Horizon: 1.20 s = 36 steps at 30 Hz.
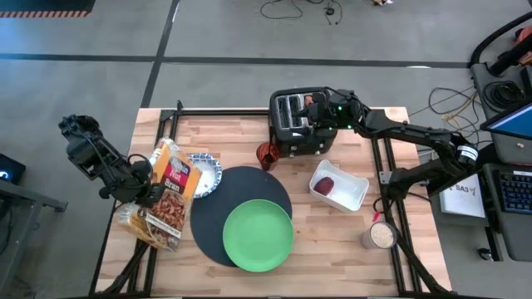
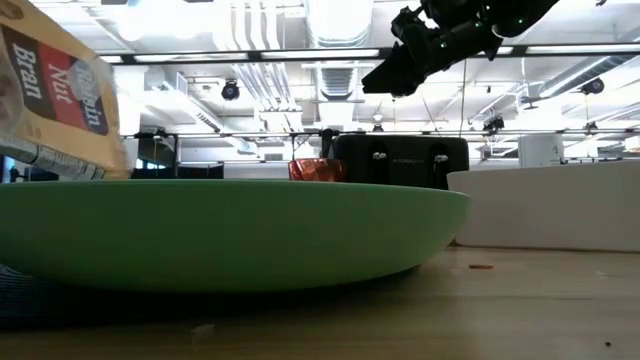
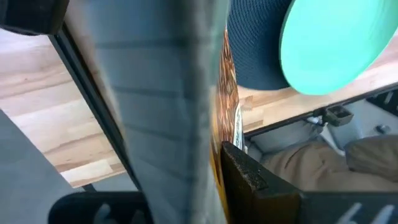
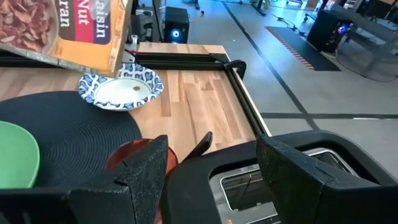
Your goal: Arrange a breakfast setting
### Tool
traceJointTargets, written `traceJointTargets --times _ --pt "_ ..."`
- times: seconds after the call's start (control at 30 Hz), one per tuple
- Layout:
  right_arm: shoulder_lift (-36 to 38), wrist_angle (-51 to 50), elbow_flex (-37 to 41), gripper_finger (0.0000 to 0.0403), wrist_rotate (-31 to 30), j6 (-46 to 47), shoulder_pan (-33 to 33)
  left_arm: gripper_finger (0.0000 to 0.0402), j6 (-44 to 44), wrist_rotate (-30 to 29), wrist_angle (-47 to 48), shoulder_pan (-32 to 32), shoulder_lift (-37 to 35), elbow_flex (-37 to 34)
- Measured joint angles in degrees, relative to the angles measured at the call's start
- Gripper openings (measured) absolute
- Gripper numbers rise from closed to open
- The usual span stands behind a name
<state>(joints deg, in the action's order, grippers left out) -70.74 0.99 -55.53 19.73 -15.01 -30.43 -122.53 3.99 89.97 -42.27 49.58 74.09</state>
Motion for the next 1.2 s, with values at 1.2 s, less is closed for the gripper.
traceJointTargets --times 1.2 --pt "0.02 1.42 -0.02 0.0233 1.77 1.92 0.17 0.0 1.83 -0.21 -1.02 -0.03 -0.13 -3.24"
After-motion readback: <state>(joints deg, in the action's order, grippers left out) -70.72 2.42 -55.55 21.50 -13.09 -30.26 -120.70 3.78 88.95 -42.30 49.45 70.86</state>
